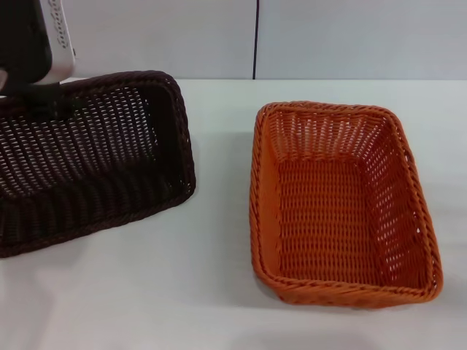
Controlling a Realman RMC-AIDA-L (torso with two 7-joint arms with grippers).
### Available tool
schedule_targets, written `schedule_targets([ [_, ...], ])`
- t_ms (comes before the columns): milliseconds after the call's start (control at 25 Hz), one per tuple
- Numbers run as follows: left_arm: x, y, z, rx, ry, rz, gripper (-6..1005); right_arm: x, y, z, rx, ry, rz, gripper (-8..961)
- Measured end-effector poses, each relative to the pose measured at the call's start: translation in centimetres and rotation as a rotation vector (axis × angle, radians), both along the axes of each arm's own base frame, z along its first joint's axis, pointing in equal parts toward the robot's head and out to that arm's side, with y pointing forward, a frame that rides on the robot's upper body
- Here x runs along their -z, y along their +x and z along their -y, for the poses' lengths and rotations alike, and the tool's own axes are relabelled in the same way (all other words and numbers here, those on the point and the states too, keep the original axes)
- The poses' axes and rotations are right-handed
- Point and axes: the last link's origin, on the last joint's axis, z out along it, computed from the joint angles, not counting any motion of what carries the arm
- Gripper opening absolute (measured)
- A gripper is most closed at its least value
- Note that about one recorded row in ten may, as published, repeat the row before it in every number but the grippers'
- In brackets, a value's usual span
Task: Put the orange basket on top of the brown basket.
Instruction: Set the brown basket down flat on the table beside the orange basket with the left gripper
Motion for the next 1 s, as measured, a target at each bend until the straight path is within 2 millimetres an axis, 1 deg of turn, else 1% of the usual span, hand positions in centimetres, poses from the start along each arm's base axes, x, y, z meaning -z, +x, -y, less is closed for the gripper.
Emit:
schedule_targets([
  [40,0.0,0.0,0.0,0.000,0.000,0.000,441,0.0,-0.1,0.0,-0.002,0.000,-0.001,651],
  [80,0.4,-0.6,-0.9,-0.003,0.016,-0.009,474,0.0,-0.1,0.0,-0.002,0.000,-0.001,651],
  [120,0.4,-0.6,-0.9,-0.003,0.016,-0.009,507,0.0,-0.1,0.0,-0.003,0.000,-0.001,651],
  [240,1.7,-1.6,-3.0,-0.018,0.018,-0.025,613,0.0,-0.1,0.0,-0.003,0.000,-0.001,651],
  [400,2.8,-2.7,-4.8,-0.038,0.022,-0.044,768,0.0,-0.1,0.0,-0.004,0.002,-0.002,650],
  [440,3.1,-3.0,-5.5,-0.026,0.041,-0.057,759,0.0,-0.1,0.0,-0.004,0.003,-0.002,650],
  [560,3.4,-3.0,-5.9,-0.007,0.049,-0.067,733,-0.1,-0.1,0.0,-0.003,0.005,-0.002,650],
  [640,3.5,-2.3,-6.5,0.007,0.051,-0.062,716,-0.2,-0.1,-0.1,-0.005,0.008,-0.002,650],
  [720,3.5,-2.2,-6.8,0.007,0.051,-0.060,698,-0.2,-0.2,-0.2,-0.006,0.008,-0.001,650],
  [960,4.2,-2.7,-8.4,0.033,0.035,-0.095,646,-0.2,-0.5,-0.8,-0.016,0.004,-0.003,650],
  [1000,4.2,-2.7,-8.4,0.033,0.035,-0.095,612,-0.2,-0.5,-0.9,-0.015,0.002,-0.004,650],
])
